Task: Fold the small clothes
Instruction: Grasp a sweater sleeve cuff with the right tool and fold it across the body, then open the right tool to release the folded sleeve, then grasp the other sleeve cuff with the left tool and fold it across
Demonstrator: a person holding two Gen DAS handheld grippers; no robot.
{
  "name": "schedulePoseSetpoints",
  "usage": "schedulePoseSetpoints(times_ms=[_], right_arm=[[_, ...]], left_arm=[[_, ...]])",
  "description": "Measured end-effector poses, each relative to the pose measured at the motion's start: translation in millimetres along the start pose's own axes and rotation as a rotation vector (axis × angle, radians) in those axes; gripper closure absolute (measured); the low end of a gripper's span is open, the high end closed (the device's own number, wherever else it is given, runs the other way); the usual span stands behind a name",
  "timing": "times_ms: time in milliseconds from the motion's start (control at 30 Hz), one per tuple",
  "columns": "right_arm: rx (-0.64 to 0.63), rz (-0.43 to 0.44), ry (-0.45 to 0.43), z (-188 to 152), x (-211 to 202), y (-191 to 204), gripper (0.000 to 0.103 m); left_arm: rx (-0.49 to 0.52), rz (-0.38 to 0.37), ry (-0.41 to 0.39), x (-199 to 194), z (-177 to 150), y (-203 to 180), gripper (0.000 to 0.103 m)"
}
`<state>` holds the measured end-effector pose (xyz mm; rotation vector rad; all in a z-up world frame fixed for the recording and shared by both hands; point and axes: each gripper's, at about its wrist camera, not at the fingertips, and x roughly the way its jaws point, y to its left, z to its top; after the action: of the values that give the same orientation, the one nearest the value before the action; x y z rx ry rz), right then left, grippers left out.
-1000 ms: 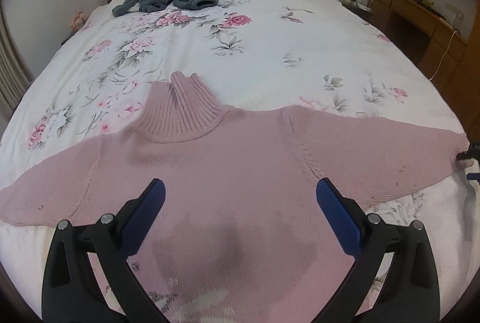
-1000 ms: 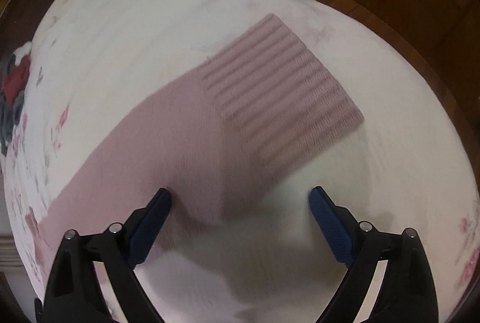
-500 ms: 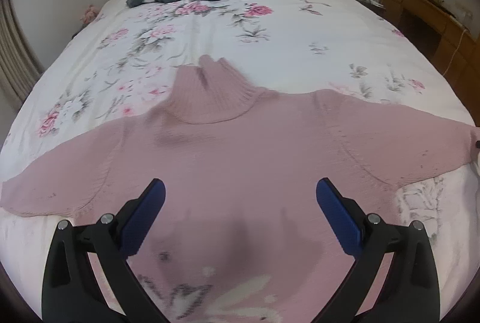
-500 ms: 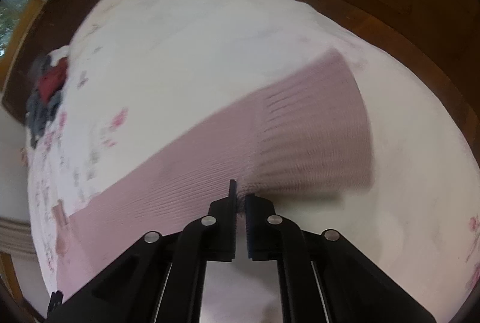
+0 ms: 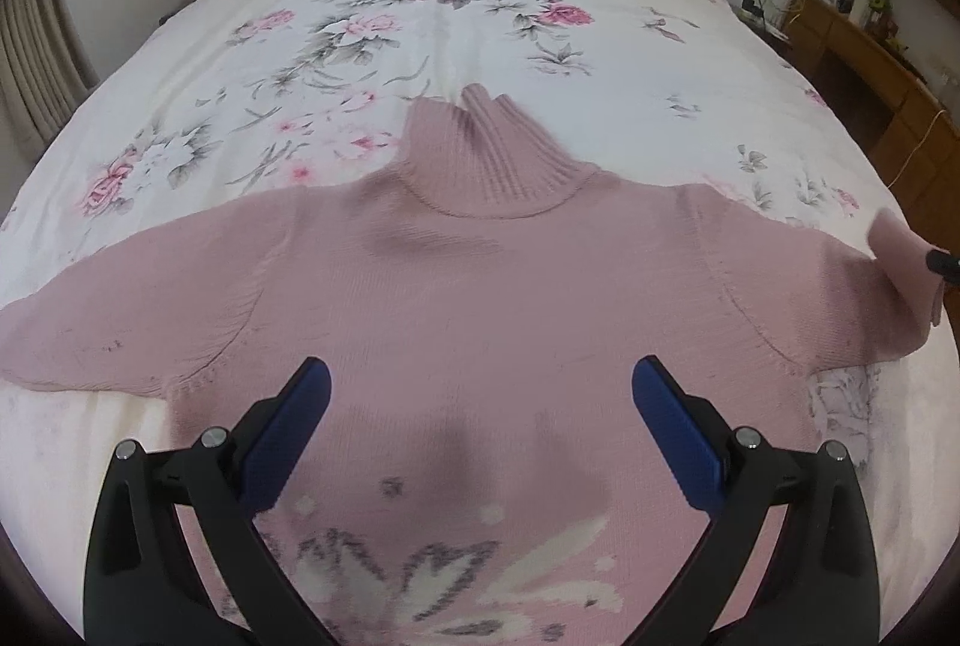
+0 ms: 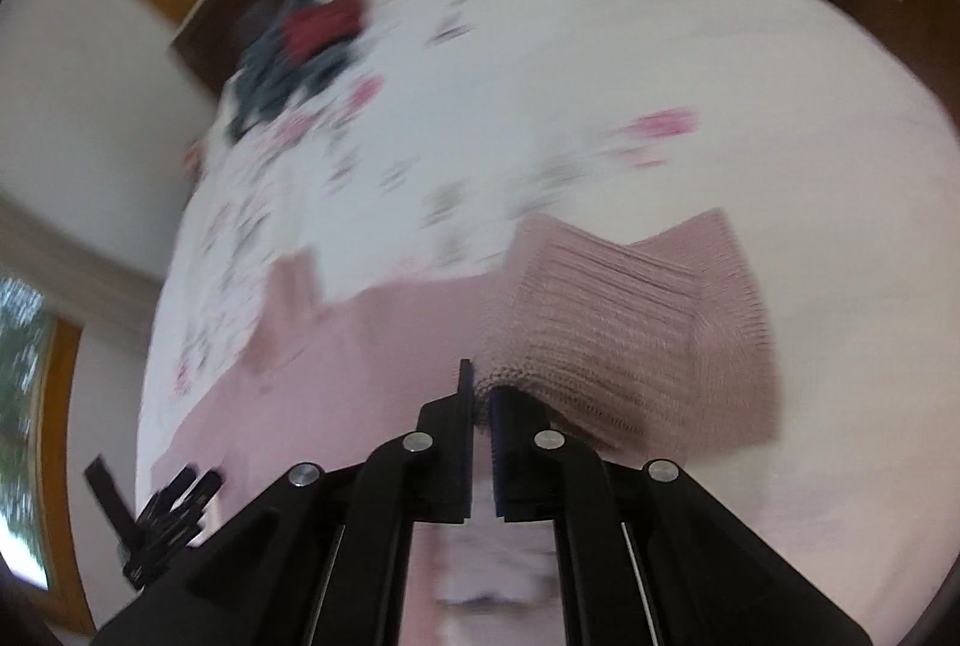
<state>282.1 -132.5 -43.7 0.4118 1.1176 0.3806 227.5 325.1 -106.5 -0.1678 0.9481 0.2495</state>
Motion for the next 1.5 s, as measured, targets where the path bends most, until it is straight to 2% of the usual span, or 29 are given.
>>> schedulePoseSetpoints(times_ms=[100, 167, 367, 600, 667, 733, 833, 1067, 1233, 1267, 1300, 1333, 1400, 1467, 1500], right_arm=[[-0.064, 0.055, 0.036, -15, 24, 43, 0.099], [-0.088, 0.102, 0.063, -24, 42, 66, 0.099], [-0.163, 0.147, 0.136, -58, 88, 112, 0.099], [-0.254, 0.061, 0.235, -94, 142, 132, 0.097], [-0.264, 0.068, 0.276, -102, 145, 130, 0.087], [-0.274, 0.096, 0.305, -111, 135, 124, 0.084], [-0.31, 0.066, 0.3, -122, 109, 105, 0.073], [-0.237, -0.075, 0.202, -109, 51, 31, 0.072], [-0.161, -0.082, 0.162, -101, 28, -5, 0.067], [-0.16, -0.085, 0.159, -102, 27, -6, 0.067], [-0.16, -0.09, 0.157, -103, 27, -8, 0.067], [-0.164, -0.096, 0.155, -104, 25, -11, 0.067], [-0.176, -0.108, 0.149, -105, 28, -8, 0.067], [-0.172, -0.111, 0.147, -103, 32, -6, 0.067], [-0.165, -0.108, 0.146, -102, 33, -6, 0.067]], left_arm=[[-0.006, 0.0, 0.026, 3, -2, 10, 0.003], [-0.031, -0.031, 0.051, 5, -5, 18, 0.003], [-0.077, -0.058, 0.092, 11, -8, 35, 0.003], [-0.085, -0.102, 0.105, 13, -6, 29, 0.003], [-0.083, -0.119, 0.107, 14, -4, 22, 0.003], [-0.074, -0.136, 0.114, 15, -3, 14, 0.003], [-0.039, -0.155, 0.113, 18, -3, -7, 0.003], [-0.01, -0.23, 0.172, 48, 4, -68, 0.004], [0.007, -0.229, 0.228, 79, 4, -101, 0.005], [0.005, -0.234, 0.243, 85, 3, -106, 0.008], [0.001, -0.243, 0.256, 89, 1, -110, 0.023], [-0.001, -0.256, 0.27, 92, 0, -113, 0.043], [-0.013, -0.285, 0.307, 100, -3, -119, 0.054], [-0.025, -0.297, 0.301, 99, -3, -120, 0.07], [-0.019, -0.295, 0.278, 94, -2, -120, 0.084]])
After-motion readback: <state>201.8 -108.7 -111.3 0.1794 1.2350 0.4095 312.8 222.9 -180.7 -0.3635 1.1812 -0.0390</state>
